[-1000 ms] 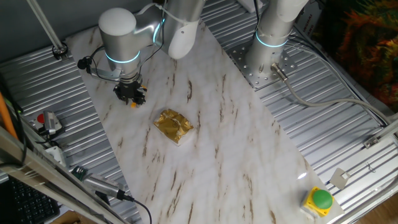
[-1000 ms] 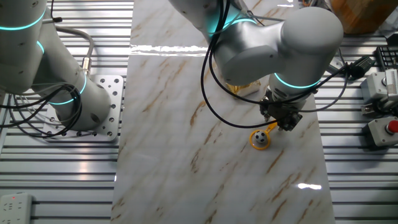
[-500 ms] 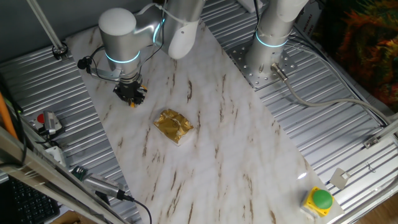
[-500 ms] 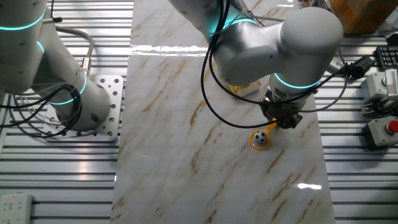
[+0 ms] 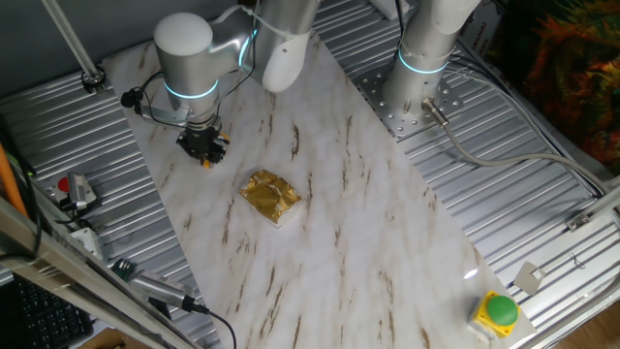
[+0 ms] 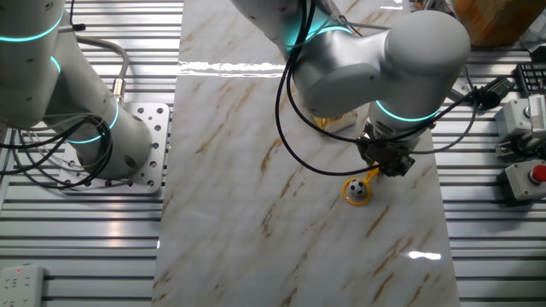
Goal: Remove the bubble ring from the ball
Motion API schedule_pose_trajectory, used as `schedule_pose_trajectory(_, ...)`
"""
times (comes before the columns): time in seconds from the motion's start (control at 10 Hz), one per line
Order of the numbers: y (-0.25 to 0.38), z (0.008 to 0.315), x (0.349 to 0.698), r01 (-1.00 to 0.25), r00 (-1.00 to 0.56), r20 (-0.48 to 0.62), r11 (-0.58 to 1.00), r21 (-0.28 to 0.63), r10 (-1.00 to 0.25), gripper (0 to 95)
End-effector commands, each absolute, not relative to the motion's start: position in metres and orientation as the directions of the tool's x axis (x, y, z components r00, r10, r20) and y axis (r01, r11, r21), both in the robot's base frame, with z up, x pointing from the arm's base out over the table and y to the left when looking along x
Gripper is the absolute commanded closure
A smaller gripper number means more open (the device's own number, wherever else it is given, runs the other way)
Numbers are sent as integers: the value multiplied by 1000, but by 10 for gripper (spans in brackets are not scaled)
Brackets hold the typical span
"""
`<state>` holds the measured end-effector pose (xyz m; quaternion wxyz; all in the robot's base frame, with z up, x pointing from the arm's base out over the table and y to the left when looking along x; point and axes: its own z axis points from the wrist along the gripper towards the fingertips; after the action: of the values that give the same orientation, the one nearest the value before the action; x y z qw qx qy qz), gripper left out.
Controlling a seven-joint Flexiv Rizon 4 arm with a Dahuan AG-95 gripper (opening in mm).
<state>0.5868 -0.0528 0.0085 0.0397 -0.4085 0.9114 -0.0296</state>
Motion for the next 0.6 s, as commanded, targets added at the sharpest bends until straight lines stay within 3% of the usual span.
schedule_pose_trajectory(0.1, -53, 8, 587, -741, -665, -48, 666, -87, -746, 950)
schedule_pose_trajectory(0.6, -53, 8, 587, -738, -668, -51, 669, -85, -743, 950)
